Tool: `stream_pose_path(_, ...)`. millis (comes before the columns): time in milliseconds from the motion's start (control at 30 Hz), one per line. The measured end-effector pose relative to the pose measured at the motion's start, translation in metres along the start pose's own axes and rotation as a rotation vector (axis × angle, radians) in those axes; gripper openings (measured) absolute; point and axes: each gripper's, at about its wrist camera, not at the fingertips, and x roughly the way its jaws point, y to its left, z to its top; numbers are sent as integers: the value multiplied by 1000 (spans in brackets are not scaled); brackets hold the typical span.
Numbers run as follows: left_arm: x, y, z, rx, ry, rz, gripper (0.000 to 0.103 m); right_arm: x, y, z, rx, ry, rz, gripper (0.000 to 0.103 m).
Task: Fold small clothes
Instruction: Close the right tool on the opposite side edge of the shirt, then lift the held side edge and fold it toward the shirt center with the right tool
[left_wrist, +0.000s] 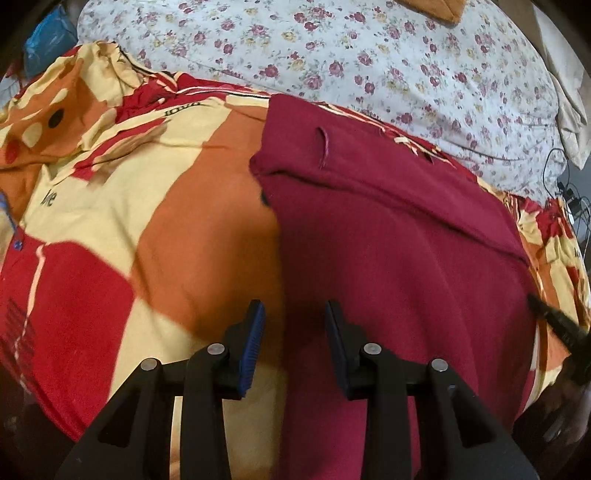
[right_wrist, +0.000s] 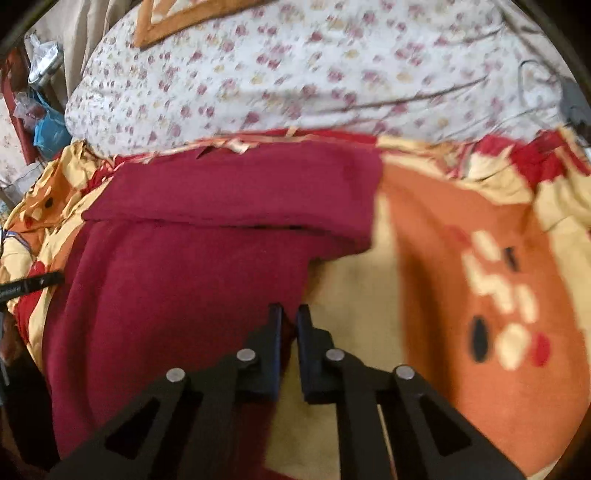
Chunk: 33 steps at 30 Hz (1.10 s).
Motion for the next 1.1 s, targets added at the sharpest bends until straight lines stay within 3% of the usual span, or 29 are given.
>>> stream_pose_path(133,-1,4,-12,1,22,-6,24,0,-11,-1,12,22,-76,0)
stream_pose_path(167,-1,4,-14,5,28,-7,24,1,-14,-3,18,34,-70,0)
stream_pose_path(233,-5,4,-19,7,27,-11,24,-3,-22,-7,83,61,36,0)
stream_pose_path(267,-7,5,-21,4,28,-18,24,-10,-25,-10,109,58,85,5)
stream_pose_path(367,-12,9,-27,-11,37,-43,24,-25,-20,-21,88,78,129,41)
stream_pose_path(400,-13,10,-30,-14,43,-44,24,-29,-17,-27,75,85,138,45)
stream_pose_path(567,-20,8,-51,0,68,-43,24,-25,-4,-60,100,150,249,45)
stream_pose_path(633,-23,7,-60,4,74,-40,24,-17,0,-72,123,157,246,46)
stream_pose_path(667,-25,7,-63,3,77,-40,24,-19,2,-76,115,124,231,39)
stream_pose_path(700,-26,7,-67,-1,82,-41,24,-21,5,-77,86,102,204,9)
stream_pose_path(733,-28,8,-70,-3,87,-43,24,-23,8,-78,58,93,174,6)
stream_pose_path(900,-31,4,-88,20,109,-45,24,-40,-12,-74,91,51,120,6)
stream_pose_path(1033,-27,-1,-103,38,135,-42,25,-43,-12,-77,84,64,149,7)
stream_pose_path(1067,-28,-3,-106,42,128,-40,26,-47,-12,-77,91,71,157,13)
stream_pose_path(1100,-29,-3,-108,42,126,-41,28,-49,-14,-77,101,86,164,25)
